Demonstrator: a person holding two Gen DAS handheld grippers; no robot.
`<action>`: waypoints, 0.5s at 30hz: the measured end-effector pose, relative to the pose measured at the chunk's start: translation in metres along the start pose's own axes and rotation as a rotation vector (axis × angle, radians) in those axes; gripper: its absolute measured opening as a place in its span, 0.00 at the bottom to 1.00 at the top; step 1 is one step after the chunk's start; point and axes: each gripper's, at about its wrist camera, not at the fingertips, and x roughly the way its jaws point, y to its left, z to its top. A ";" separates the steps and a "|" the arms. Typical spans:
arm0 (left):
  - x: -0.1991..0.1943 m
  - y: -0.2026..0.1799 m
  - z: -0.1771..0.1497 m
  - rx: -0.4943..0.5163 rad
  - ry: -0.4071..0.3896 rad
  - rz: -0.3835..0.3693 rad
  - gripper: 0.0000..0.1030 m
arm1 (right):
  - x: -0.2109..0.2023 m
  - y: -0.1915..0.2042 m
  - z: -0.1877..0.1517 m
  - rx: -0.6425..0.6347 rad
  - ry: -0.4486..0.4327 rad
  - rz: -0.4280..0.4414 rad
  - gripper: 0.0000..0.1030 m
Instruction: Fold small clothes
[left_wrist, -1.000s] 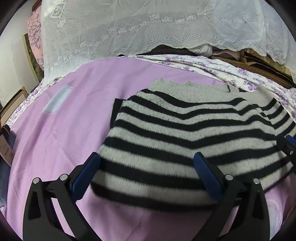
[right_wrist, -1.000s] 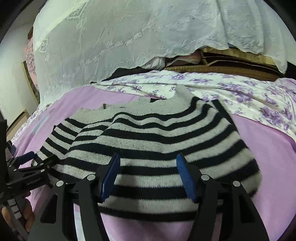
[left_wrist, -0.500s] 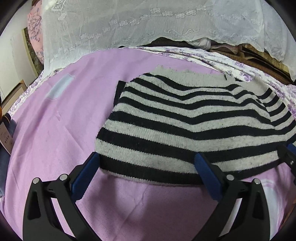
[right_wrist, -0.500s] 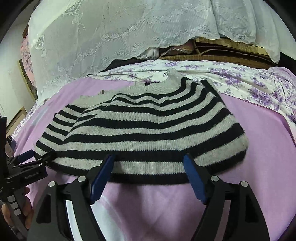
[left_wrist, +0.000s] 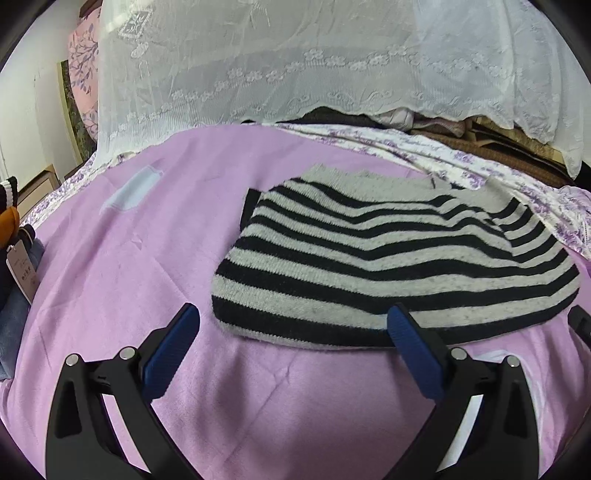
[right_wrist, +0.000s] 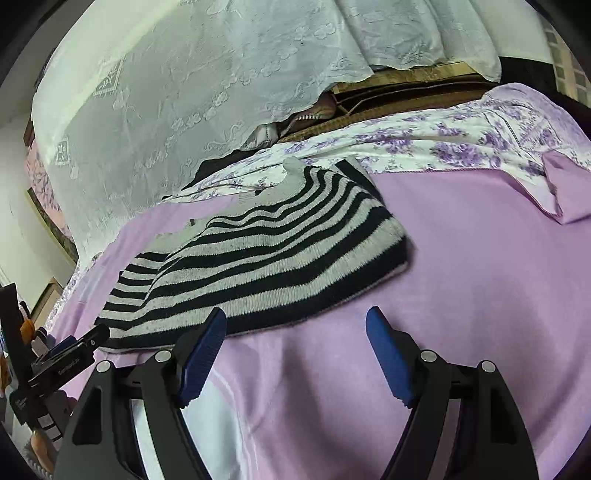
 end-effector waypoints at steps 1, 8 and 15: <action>-0.002 -0.002 0.001 0.002 -0.005 -0.002 0.96 | -0.002 -0.001 -0.001 0.005 -0.002 0.002 0.76; -0.011 -0.021 0.021 0.014 -0.030 -0.044 0.96 | 0.000 -0.011 -0.002 0.056 0.031 0.012 0.76; -0.004 -0.075 0.047 0.057 -0.039 -0.100 0.96 | 0.002 -0.038 0.002 0.206 0.057 0.069 0.76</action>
